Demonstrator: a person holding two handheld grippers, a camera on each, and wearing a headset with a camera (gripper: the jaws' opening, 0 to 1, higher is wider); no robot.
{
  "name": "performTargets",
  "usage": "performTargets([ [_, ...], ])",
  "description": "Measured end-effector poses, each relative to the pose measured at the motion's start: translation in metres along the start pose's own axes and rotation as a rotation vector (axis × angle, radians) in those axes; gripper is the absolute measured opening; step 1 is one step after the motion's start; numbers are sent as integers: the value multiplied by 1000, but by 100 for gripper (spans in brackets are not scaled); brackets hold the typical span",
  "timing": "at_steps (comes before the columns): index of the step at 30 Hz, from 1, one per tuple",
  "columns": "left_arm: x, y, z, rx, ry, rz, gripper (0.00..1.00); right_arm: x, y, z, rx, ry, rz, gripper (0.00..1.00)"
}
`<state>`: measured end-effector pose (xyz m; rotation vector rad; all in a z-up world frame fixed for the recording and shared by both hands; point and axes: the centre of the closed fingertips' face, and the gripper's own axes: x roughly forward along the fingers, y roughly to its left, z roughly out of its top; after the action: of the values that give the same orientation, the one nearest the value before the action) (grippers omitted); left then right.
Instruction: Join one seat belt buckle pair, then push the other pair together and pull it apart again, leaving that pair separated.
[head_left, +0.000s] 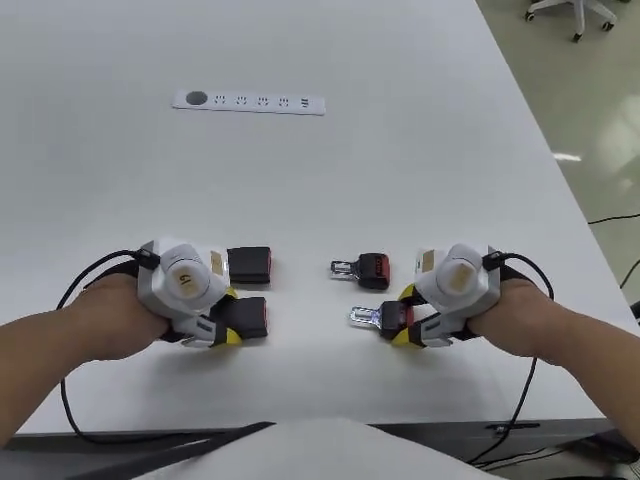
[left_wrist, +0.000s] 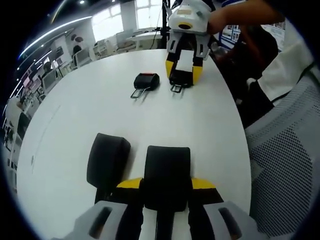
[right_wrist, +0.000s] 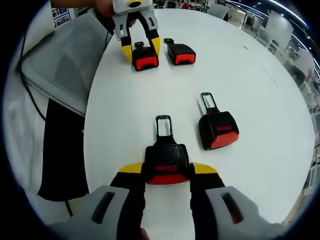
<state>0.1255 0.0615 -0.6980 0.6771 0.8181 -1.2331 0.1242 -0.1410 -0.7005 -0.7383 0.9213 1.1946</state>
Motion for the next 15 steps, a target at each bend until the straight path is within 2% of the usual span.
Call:
performTargets([
  [8,0,-3,2,10,11,-15,34,1,2,3,13,5,-9,33],
  [15,4,-2,1,23,21,-31,34,16,15,31,-16,-30,-4,33],
])
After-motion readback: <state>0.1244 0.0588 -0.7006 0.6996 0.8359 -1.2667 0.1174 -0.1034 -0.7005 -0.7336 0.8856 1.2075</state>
